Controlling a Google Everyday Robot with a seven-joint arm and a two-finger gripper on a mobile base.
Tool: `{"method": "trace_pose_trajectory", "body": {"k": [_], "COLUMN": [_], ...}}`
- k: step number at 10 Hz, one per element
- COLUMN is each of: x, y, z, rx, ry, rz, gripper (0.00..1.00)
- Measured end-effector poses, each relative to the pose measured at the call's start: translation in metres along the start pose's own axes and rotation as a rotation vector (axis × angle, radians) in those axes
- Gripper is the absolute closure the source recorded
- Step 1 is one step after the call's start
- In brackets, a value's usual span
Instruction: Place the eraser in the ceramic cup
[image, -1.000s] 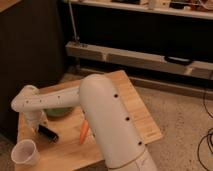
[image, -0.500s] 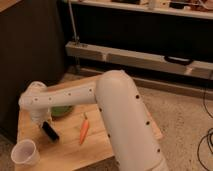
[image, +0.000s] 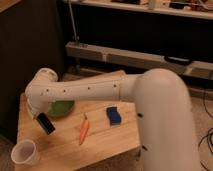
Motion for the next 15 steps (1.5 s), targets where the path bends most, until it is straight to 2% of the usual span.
{"method": "trace_pose_trajectory", "body": {"k": [1, 2, 3, 4, 5, 7, 8, 9, 11, 13, 14, 15], "x": [0.010, 0.016, 0.022, 0.026, 0.027, 0.023, 0.017, 0.011, -0.004, -0.016, -0.019, -0.018], "y": [-0.016, -0.027, -0.041, -0.068, -0.094, -0.138, -0.165, -0.178, -0.185, -0.173, -0.160, -0.151], "z": [-0.024, -0.039, -0.054, -0.069, -0.077, -0.079, -0.071, -0.064, -0.040, -0.019, -0.011, -0.008], "rx": [0.089, 0.154, 0.238, 0.377, 0.467, 0.562, 0.590, 0.593, 0.578, 0.563, 0.555, 0.546], "ry": [0.091, 0.148, 0.209, 0.283, 0.323, 0.361, 0.361, 0.363, 0.357, 0.346, 0.344, 0.344], "rz": [-0.019, -0.035, -0.056, -0.097, -0.137, -0.206, -0.262, -0.300, -0.331, -0.321, -0.307, -0.302], "gripper": [1.00, 1.00, 1.00, 1.00, 1.00, 1.00, 1.00, 1.00, 1.00, 1.00, 1.00, 1.00]}}
